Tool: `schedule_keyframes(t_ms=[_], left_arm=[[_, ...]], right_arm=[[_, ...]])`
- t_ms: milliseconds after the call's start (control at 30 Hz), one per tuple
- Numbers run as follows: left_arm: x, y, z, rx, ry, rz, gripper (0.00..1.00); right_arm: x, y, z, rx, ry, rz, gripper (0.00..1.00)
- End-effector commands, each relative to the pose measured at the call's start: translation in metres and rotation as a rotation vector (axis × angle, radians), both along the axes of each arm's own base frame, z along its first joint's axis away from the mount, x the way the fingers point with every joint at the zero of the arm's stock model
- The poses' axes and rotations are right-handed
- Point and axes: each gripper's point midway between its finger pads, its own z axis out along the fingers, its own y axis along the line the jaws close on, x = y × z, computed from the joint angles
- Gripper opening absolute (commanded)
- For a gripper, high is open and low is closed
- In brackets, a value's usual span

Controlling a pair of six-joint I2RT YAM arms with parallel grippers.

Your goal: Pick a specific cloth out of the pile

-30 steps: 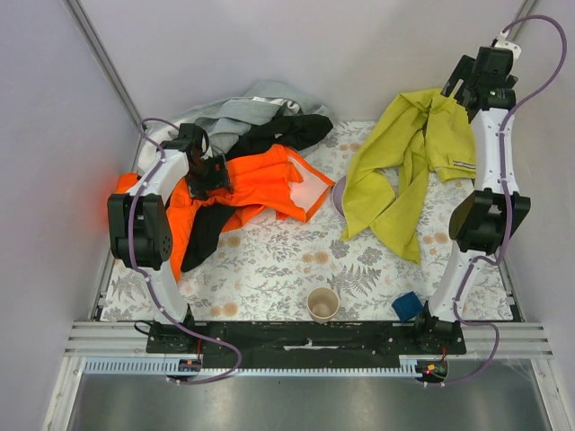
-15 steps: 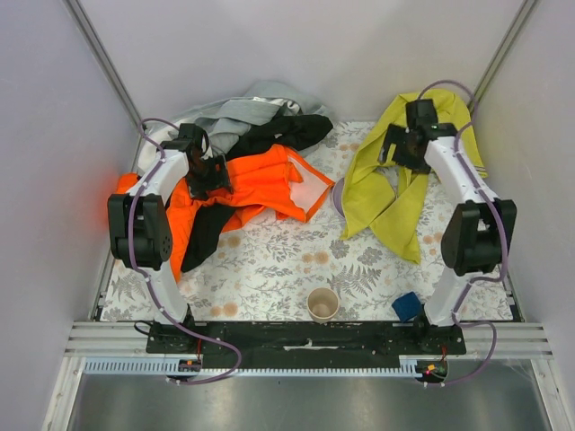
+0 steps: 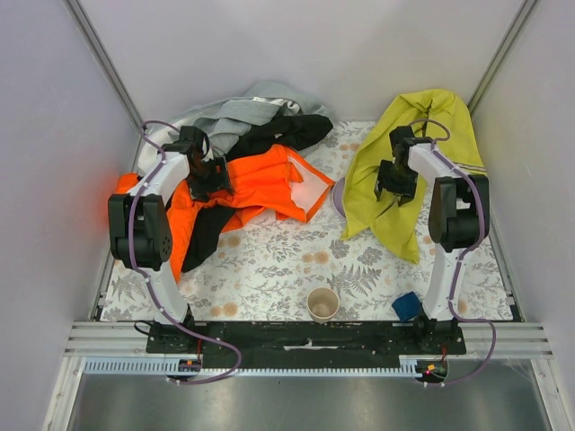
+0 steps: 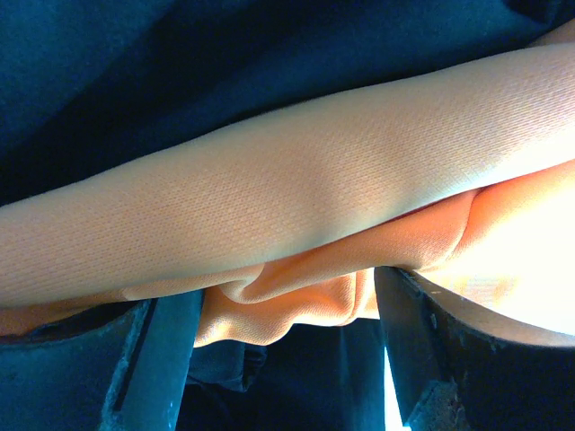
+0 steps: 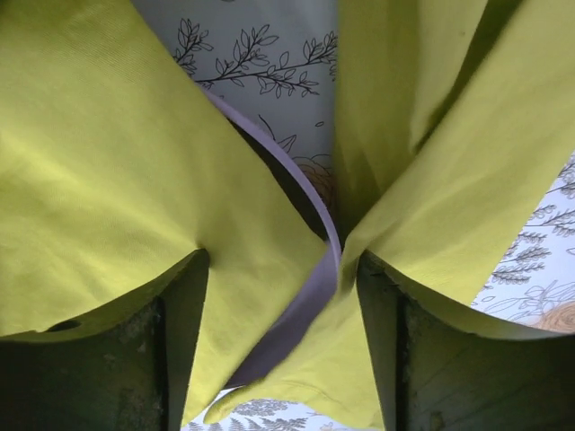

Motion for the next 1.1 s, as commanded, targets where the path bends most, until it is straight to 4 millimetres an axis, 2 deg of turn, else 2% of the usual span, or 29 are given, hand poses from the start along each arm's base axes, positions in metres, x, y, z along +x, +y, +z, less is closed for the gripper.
schedule_keyframes(t_ms=[0,100,200,433,500,533,600,700,767,800,900,1067], left_arm=[[-0.018,0.006,0.001,0.016,0.036,-0.011,0.82],[-0.018,0.006,0.002,0.018,0.035,-0.009,0.82],[-0.019,0.007,0.002,0.018,0.035,-0.004,0.82],[-0.02,0.006,0.0,0.018,0.039,-0.004,0.81],[-0.02,0.006,-0.001,0.018,0.04,-0.003,0.81],[-0.02,0.006,-0.002,0.017,0.041,-0.003,0.81],[-0.021,0.006,-0.003,0.017,0.044,-0.001,0.81],[-0.021,0.006,-0.004,0.017,0.045,-0.001,0.81],[-0.021,0.006,-0.005,0.016,0.045,-0.002,0.81],[-0.021,0.006,-0.005,0.014,0.047,-0.002,0.81],[-0.021,0.005,-0.006,0.014,0.048,-0.006,0.81],[-0.021,0.004,-0.005,0.011,0.047,-0.005,0.81]], right_arm=[[-0.002,0.01,0.001,0.05,0.019,0.034,0.6],[-0.006,0.017,-0.003,0.088,0.039,0.046,0.33],[-0.009,0.019,0.005,0.103,0.038,0.051,0.29],[-0.006,0.014,0.051,0.079,-0.024,0.08,0.32],[-0.007,0.014,0.062,0.077,-0.027,0.093,0.38],[-0.006,0.015,0.067,0.082,-0.031,0.099,0.45],[-0.005,0.014,0.072,0.092,-0.042,0.105,0.46],[-0.003,0.007,0.071,0.122,-0.052,0.077,0.35],[0.0,0.003,0.066,0.148,-0.051,0.058,0.32],[0.0,0.004,0.063,0.158,-0.042,0.059,0.33],[0.002,0.008,0.061,0.181,-0.04,0.071,0.44],[0.005,0.016,0.057,0.224,-0.046,0.08,0.53]])
